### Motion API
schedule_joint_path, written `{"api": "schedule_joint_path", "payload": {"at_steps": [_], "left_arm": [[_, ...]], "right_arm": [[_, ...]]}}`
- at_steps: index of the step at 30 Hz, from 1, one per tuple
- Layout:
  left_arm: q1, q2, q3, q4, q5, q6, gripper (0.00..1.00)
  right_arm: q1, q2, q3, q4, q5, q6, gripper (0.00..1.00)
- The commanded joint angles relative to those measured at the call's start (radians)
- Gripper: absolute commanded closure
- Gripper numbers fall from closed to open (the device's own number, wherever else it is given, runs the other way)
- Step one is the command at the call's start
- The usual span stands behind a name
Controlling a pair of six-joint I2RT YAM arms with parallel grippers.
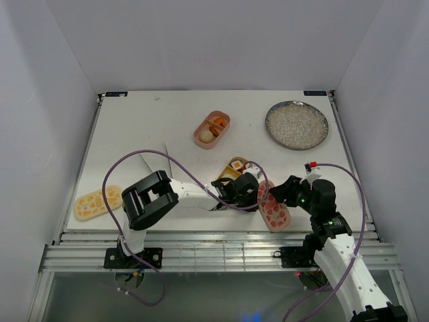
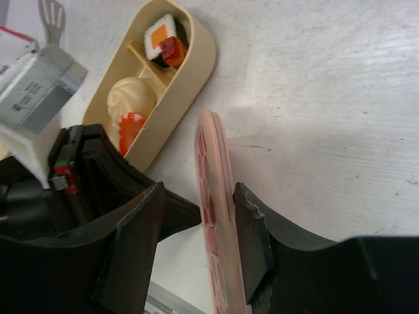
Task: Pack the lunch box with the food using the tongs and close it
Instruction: Pick up the box lid from the center of the board.
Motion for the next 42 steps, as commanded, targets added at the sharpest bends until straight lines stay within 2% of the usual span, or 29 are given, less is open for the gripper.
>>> {"api": "schedule_joint_path", "payload": {"at_steps": [1,8,12,16,17,20,22,23,27,28,31,32,33,35,36,37,39,40,41,42], "left_arm": [[0.008,-0.021,-0.007,0.030,-0.061,0.004,1.00],[0.008,-0.036,-0.022,0.056,-0.055,0.006,1.00],[0.008,-0.047,-0.030,0.067,-0.053,0.009,1.00],[0.008,-0.044,-0.027,0.074,-0.044,0.010,1.00],[0.008,-0.044,-0.025,0.074,-0.041,0.010,1.00],[0.008,-0.050,-0.024,0.074,-0.038,0.012,1.00],[0.008,-0.056,-0.022,0.073,-0.033,0.016,1.00],[0.008,-0.065,-0.018,0.070,-0.033,0.019,1.00],[0.008,-0.125,0.007,0.044,-0.012,0.044,0.98],[0.008,-0.144,0.020,0.007,-0.010,0.051,0.95],[0.008,-0.237,0.104,-0.109,-0.030,0.090,0.69],[0.010,-0.259,0.134,-0.140,-0.042,0.111,0.60],[0.008,-0.300,0.164,-0.177,-0.058,0.125,0.45],[0.016,-0.329,0.275,-0.286,-0.116,0.150,0.30],[0.027,-0.338,0.315,-0.324,-0.112,0.188,0.04],[0.042,-0.355,0.379,-0.373,-0.081,0.202,0.02],[0.131,-0.372,0.419,-0.410,-0.021,0.200,0.02],[0.178,-0.395,0.422,-0.401,0.029,0.190,0.02],[0.299,-0.407,0.406,-0.388,0.203,0.177,0.02],[0.359,-0.418,0.393,-0.365,0.289,0.165,0.02]], "right_arm": [[0.037,-0.001,0.001,-0.193,-0.245,0.075,0.50],[0.039,-0.005,0.007,-0.212,-0.290,0.077,0.56],[0.039,-0.004,0.045,-0.326,-0.186,0.018,0.57],[0.040,-0.033,0.048,-0.359,-0.152,0.030,0.58],[0.040,-0.045,0.052,-0.362,-0.138,0.035,0.60],[0.040,-0.050,0.067,-0.377,-0.107,0.043,0.74],[0.040,-0.047,0.084,-0.391,-0.081,0.049,0.89],[0.040,-0.053,0.091,-0.399,-0.048,0.064,0.92],[0.040,-0.081,0.163,-0.417,0.032,0.103,0.92],[0.040,-0.078,0.191,-0.440,0.061,0.103,0.92],[0.040,-0.061,0.300,-0.506,0.184,0.093,0.92],[0.040,-0.047,0.323,-0.503,0.215,0.090,0.92],[0.040,-0.038,0.346,-0.476,0.221,0.087,0.92],[0.039,0.020,0.403,-0.399,0.197,0.077,0.92],[0.040,0.050,0.417,-0.352,0.177,0.077,0.92],[0.040,0.108,0.447,-0.234,0.151,0.075,0.92],[0.040,0.162,0.466,-0.099,0.044,0.078,0.92],[0.040,0.189,0.475,0.029,0.004,0.083,0.92],[0.040,0.244,0.501,0.082,-0.047,0.084,0.92],[0.040,0.277,0.513,0.133,-0.081,0.089,0.92]]}}
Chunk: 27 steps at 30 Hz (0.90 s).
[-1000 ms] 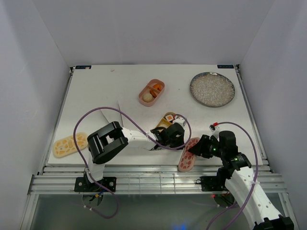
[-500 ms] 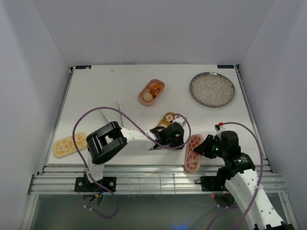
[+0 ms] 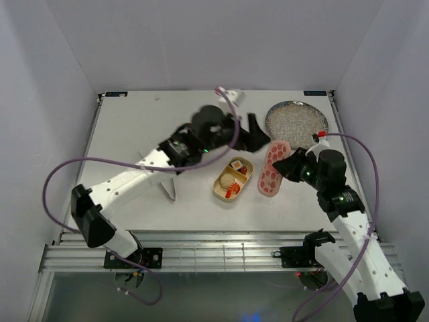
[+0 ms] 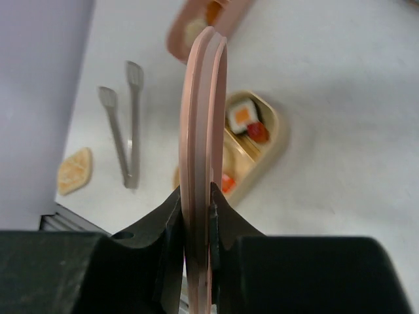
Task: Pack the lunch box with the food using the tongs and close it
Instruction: Pick up the box lid from the center of the board.
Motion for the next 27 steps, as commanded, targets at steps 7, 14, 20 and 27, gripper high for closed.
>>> {"api": "schedule_joint_path", "payload": {"at_steps": [7,14,20,27], "left_arm": [[0.469,-0.048,-0.058,0.079,0.588,0.075,0.02],[0.561,0.049,-0.101,0.235,0.811,0.067,0.20],[0.561,0.124,-0.136,0.421,0.937,-0.007,0.30],[0.559,0.126,-0.162,0.555,0.986,-0.071,0.32]], "right_arm": [[0.000,0.296,0.113,0.746,-0.318,0.122,0.92],[0.000,0.421,0.124,1.007,-0.456,0.211,0.92],[0.000,0.519,0.102,1.229,-0.516,0.338,0.92],[0.000,0.559,0.092,1.283,-0.533,0.359,0.92]]}}
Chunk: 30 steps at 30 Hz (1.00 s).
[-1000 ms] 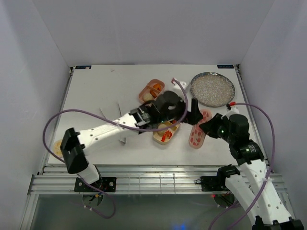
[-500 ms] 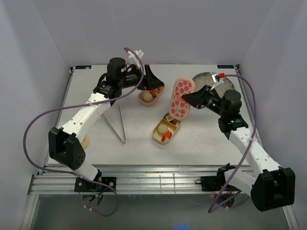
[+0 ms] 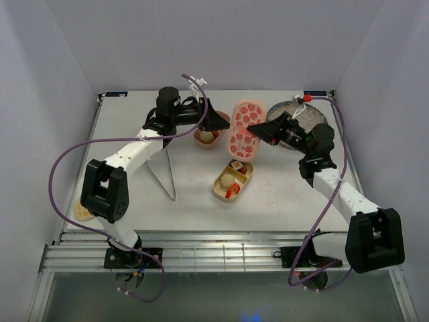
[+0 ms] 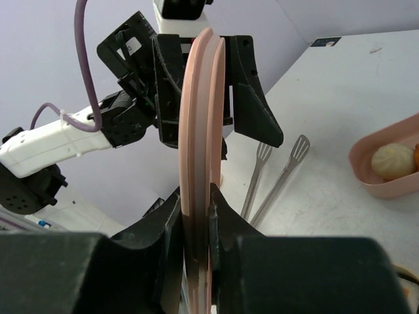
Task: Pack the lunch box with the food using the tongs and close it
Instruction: Pick up the box lid from the center of the board.
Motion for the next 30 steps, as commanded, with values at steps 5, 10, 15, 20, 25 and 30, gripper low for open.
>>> {"api": "schedule_joint_path", "payload": {"at_steps": [5,10,15,20,25,30], "left_arm": [[-0.002,-0.068,-0.010,0.121,0.069,-0.044,0.28],[-0.002,-0.114,-0.028,0.081,-0.012,-0.012,0.26],[-0.002,-0.172,-0.037,-0.014,-0.126,0.080,0.21],[-0.004,-0.154,-0.040,-0.008,-0.085,0.071,0.19],[-0.005,-0.130,-0.051,0.044,-0.023,0.043,0.19],[-0.018,-0.087,-0.028,0.049,-0.003,0.034,0.21]], "right_arm": [[0.000,-0.008,-0.013,0.118,-0.015,0.017,0.92],[-0.001,-0.040,-0.023,0.043,0.008,-0.009,0.92],[-0.001,-0.077,-0.039,-0.059,0.077,-0.065,0.92],[-0.001,-0.046,-0.023,0.005,0.033,-0.015,0.92],[0.005,-0.025,-0.019,0.035,0.028,0.007,0.92],[0.028,0.003,-0.022,0.119,0.012,0.056,0.92]]}}
